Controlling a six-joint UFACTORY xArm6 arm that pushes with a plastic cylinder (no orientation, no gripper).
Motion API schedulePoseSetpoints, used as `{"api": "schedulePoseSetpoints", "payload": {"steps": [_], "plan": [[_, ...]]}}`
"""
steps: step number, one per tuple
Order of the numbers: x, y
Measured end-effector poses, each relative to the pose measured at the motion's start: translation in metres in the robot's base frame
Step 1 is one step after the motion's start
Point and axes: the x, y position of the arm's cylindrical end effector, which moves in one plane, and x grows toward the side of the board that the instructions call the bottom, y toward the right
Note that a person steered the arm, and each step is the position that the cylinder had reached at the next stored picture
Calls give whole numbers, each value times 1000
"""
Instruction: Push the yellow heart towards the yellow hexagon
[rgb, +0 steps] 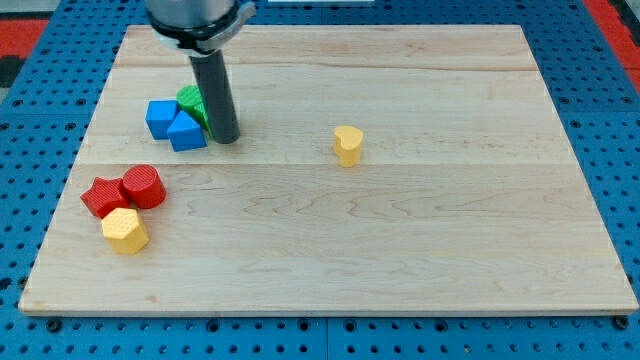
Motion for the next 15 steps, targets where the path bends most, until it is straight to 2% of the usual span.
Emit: {"api": "schedulePoseSetpoints", "payload": {"steps": [1, 3, 5, 7, 9, 15], "plan": [[-6, 28], [-22, 138], [28, 140], [63, 190], [76, 148], [74, 145]]}}
